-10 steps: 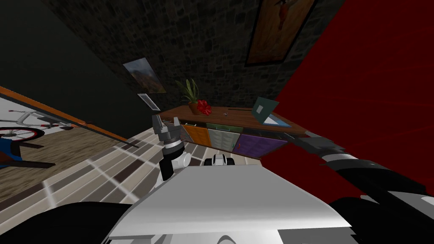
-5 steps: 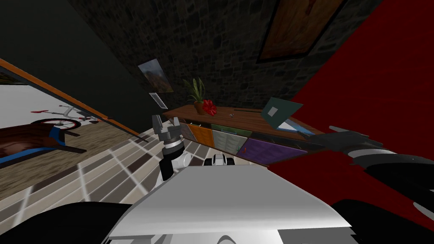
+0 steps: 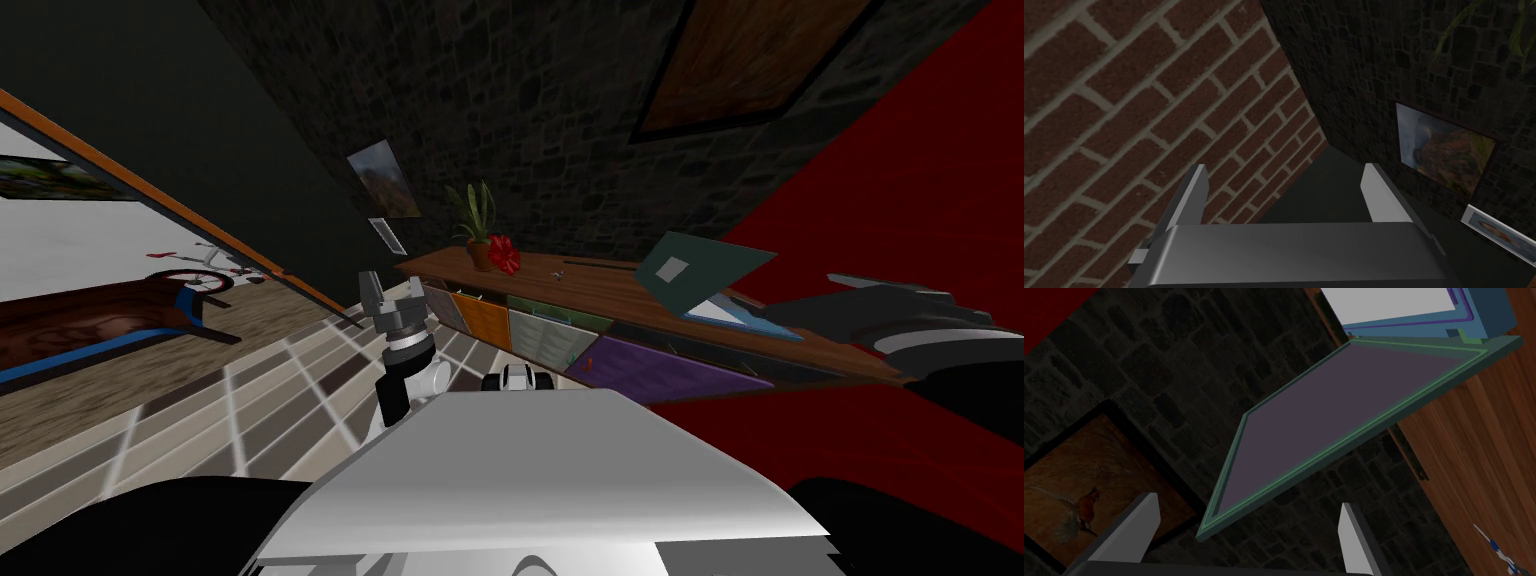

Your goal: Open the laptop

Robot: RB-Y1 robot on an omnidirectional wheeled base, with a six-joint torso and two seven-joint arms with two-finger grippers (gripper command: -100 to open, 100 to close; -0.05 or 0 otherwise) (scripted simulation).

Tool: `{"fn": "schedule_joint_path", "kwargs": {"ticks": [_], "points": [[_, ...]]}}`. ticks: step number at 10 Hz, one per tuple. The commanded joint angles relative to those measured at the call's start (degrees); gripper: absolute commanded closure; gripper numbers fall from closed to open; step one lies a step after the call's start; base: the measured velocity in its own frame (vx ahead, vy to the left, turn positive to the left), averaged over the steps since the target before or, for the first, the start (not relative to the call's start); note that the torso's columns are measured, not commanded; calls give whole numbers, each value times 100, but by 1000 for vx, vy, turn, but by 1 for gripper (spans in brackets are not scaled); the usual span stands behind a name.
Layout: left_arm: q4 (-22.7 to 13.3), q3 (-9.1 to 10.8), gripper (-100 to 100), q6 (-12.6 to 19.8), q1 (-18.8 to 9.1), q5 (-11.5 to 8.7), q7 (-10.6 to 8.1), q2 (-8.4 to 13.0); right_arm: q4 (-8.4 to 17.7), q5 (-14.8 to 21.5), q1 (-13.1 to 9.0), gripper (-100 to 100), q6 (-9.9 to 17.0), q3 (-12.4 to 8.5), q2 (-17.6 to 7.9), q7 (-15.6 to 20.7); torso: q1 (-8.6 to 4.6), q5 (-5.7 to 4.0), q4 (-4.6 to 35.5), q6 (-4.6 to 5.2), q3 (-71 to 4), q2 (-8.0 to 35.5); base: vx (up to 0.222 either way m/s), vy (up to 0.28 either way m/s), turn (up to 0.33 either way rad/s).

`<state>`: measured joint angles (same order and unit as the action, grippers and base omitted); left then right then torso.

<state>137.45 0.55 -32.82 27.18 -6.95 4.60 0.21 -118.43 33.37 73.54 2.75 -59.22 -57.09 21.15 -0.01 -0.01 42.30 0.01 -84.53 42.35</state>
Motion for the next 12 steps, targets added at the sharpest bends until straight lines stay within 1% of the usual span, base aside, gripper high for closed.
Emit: {"fn": "schedule_joint_path", "kwargs": {"ticks": [1, 2, 3, 4, 5, 6, 7, 8, 12], "points": [[0, 0, 0, 0, 0, 0, 0, 0, 147, 140, 144, -100, 178, -235, -272, 64, 4, 2, -1, 0, -1, -2, 43, 29, 72], [0, 0, 0, 0, 0, 0, 0, 0, 197, 201, 233, -100, 263, -360, -395, 89, 0, 0, -2, 0, -3, -5, 46, 26, 102], [0, 0, 0, 0, 0, 0, 0, 0, 210, 218, 258, -100, 287, -396, -430, 96, -2, -1, -3, -1, -5, -8, 34, 20, 57], [0, 0, 0, 0, 0, 0, 0, 0, 205, 220, 193, -100, 242, -322, -377, 104, -1, 1, -1, 2, -3, -3, 13, 7, 1], [0, 0, 0, 0, 0, 0, 0, 0, 228, 169, 296, -100, 247, -445, -435, 64, -5, -1, 0, -1, 1, 2, 92, -57, -11], [0, 1, 0, 0, 1, 0, 0, 1, 218, 197, 245, -100, 253, -382, -410, 89, -23, -6, -7, -2, -14, -24, 58, -38, 2], [0, 1, 0, 0, 1, 0, 0, 1, 220, 194, 250, 100, 252, -391, -413, 84, -9, -5, -6, -2, -11, -14, 9, -11, -5], [0, 1, 0, 0, 0, 0, 0, 0, 343, -19, 159, 100, 159, -382, -404, -114, 5, -9, -7, -4, 3, -1, -28, -49, 23], [0, 1, 0, 0, -1, 0, 0, 1, 575, -443, -9, 100, -45, -338, -390, -507, -56, -35, -4, 20, 5, -1, -48, -55, 29]]}}
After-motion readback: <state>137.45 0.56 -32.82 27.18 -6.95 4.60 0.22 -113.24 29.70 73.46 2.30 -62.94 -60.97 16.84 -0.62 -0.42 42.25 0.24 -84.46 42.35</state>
